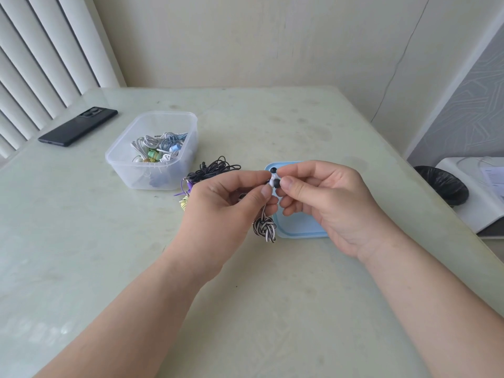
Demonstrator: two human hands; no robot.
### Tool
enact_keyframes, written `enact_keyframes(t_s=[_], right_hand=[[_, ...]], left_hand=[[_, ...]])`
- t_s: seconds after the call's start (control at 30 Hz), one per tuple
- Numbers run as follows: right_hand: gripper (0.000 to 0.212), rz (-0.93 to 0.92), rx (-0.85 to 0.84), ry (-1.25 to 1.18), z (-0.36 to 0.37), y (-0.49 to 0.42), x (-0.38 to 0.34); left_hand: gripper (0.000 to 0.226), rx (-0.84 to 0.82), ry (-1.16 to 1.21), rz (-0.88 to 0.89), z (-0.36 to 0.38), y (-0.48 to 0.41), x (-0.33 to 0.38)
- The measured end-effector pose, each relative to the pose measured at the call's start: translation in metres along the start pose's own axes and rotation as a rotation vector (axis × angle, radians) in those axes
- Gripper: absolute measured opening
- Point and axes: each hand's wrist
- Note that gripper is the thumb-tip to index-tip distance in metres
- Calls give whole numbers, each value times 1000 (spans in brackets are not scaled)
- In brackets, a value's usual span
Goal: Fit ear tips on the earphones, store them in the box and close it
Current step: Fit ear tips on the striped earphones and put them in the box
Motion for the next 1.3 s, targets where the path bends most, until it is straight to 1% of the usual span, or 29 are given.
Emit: enact_keyframes(t_s=[0.07,0.17,0.27,0.33,0.4,0.43,0.53,0.57,0.63,0.73,0.83,0.9,0.97,1.07,1.2,1.27,1.3], right_hand=[[13,13,2,-14,-1,0,0],[12,3,-7,58,2,1,-1],[7,7,51,123,4,4,-3],[6,-5,75,237,4,6,-9],[6,12,22,347,8,10,-16],[10,35,-27,384,12,13,-19],[32,93,-151,578,20,20,-19],[36,100,-170,624,23,21,-19],[39,97,-185,641,24,22,-20],[33,24,-172,611,26,23,-18],[25,-7,-181,464,31,23,-15],[21,26,-152,383,31,22,-15],[16,89,-75,307,28,18,-13],[20,173,-2,178,29,15,-11],[14,245,60,-9,33,15,-11],[15,253,69,-44,33,15,-10],[17,254,68,-61,32,15,-11]], left_hand=[[24,-3,8,2,1,0,1],[22,1,-20,13,0,0,1],[21,26,-26,10,0,-2,0],[17,52,8,0,-1,-3,1],[13,104,34,-4,-3,-4,1],[14,133,42,-4,-4,-5,2],[16,174,89,2,-7,-6,3],[17,175,110,4,-7,-5,3],[15,178,105,12,-8,-5,4],[14,185,98,18,-8,-6,4],[14,226,35,33,-9,-7,4],[14,249,-91,84,-10,-7,3],[15,245,-227,129,-9,-8,-1],[18,205,-369,142,-7,-7,-4],[25,150,-347,117,-6,-7,-3],[19,102,-315,97,-8,-6,0],[13,59,-273,73,-8,-5,2]])
Point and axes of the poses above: each hand's wrist, its own y-axis away from the middle knuckle, its own z-axis out of the palm, x = y × z, and after that the axes turned 2 degrees about -z, right-handed
